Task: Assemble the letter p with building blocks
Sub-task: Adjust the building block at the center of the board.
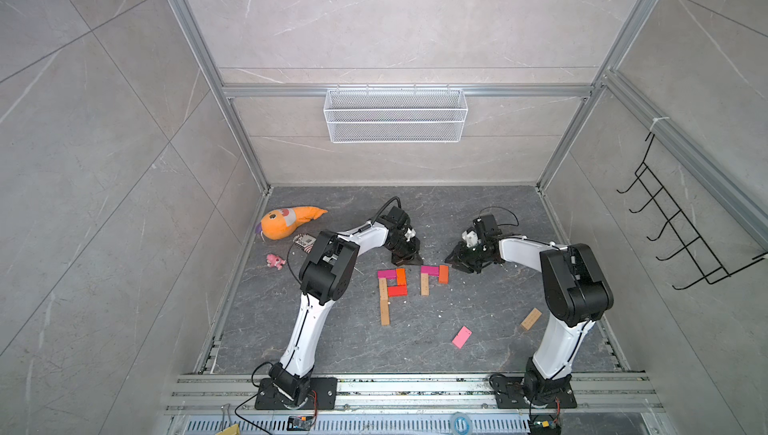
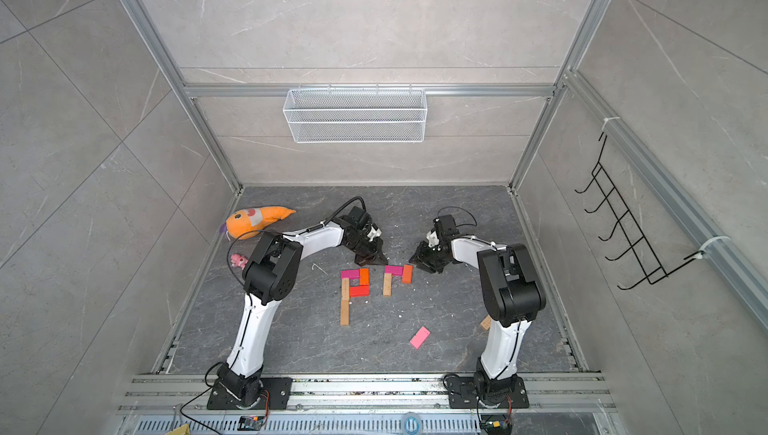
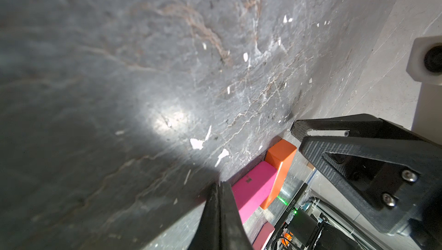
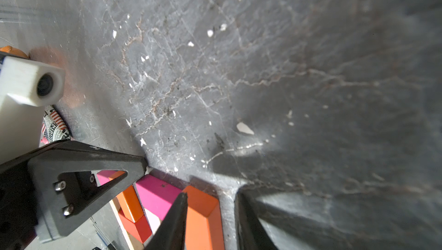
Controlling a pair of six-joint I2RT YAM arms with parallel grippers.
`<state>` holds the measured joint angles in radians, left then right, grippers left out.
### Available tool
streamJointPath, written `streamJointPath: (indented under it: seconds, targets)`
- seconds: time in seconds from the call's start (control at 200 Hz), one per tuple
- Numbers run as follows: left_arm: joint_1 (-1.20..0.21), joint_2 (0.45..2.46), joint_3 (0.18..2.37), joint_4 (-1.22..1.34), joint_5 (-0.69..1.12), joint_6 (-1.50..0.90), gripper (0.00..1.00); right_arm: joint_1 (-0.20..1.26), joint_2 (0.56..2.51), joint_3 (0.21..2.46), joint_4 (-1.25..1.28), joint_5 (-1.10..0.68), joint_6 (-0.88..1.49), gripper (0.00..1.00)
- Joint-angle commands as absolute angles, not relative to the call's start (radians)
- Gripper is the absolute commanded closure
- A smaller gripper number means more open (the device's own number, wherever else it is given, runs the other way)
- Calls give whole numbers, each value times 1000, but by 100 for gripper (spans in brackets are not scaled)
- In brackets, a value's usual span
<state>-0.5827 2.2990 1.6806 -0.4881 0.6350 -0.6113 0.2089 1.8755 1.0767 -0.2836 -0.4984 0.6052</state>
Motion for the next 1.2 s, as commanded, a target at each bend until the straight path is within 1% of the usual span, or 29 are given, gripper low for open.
streamJointPath:
  seconds: [0.0,0.225,0.43,0.579,0.744,0.974,1.199]
  targets:
    - [-578,2273,1691,-488,632,-621,100,203,1887,1079,-305,-500,586,63]
    - [-557,2258,1683,-479,637,-636,100,204,1891,1124,-318,-508,583,63]
    - [-535,2196,1693,-477,652,-639,100,205,1955,1194,-346,-509,579,68]
    - [-532,2116,1681,-485,649,-627,100,208,1998,1229,-364,-526,574,79]
    - [-532,2001,1624,-479,634,-625,100,222,2015,1242,-379,-522,561,85]
    - [-532,1882,1541,-514,612,-595,100,237,2023,1238,-391,-514,551,87]
    - [-532,1857,1499,-534,608,-572,100,247,2022,1226,-397,-510,549,87]
